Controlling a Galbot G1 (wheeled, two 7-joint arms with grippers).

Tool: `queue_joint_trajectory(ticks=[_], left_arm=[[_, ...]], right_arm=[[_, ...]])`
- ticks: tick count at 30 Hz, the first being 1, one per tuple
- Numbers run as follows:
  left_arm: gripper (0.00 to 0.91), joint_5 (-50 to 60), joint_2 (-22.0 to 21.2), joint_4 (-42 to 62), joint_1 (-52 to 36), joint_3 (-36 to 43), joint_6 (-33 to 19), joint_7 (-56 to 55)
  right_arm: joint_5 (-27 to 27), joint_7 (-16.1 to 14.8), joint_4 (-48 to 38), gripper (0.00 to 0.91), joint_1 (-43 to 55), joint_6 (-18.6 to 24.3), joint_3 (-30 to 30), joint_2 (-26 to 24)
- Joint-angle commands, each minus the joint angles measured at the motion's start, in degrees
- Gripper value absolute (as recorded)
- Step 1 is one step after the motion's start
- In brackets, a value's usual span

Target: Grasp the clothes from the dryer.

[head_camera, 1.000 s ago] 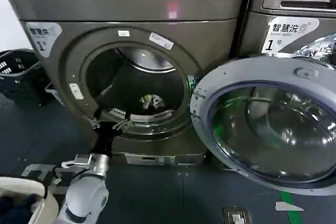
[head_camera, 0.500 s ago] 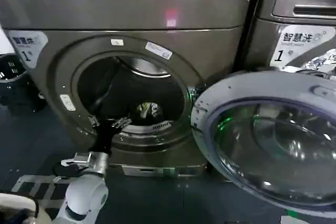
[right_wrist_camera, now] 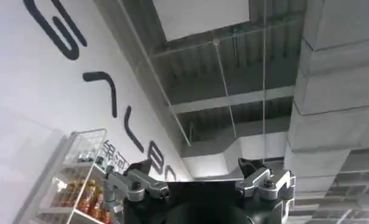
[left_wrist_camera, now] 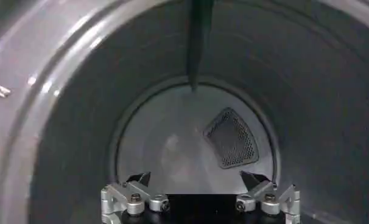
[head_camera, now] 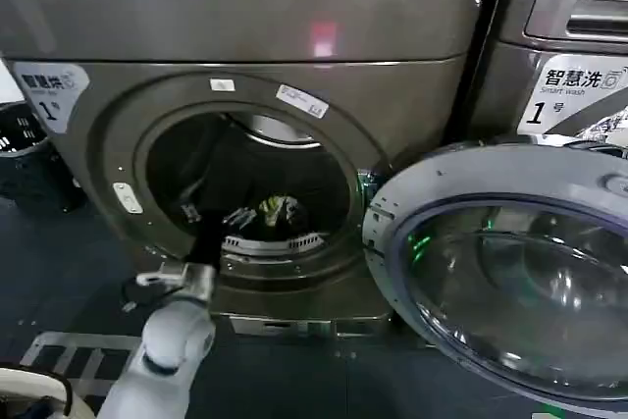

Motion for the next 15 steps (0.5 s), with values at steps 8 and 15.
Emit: queue_joint_trajectory(ticks=[8,15], left_arm=[[0.907,3.1,-7.0,33.1,-28.1,3.3,-1.6,6.5],[0.907,14.2,-9.6,52.8,-40.6,3.1,-4.2,17.3]], right_arm=[[-0.2,-0.4,-0.1,0.907,-0.6,-0.9,1.3,0.7],[-0.1,-0.9,-0.2,0.907,-0.4,-0.6,1.2,0.5]])
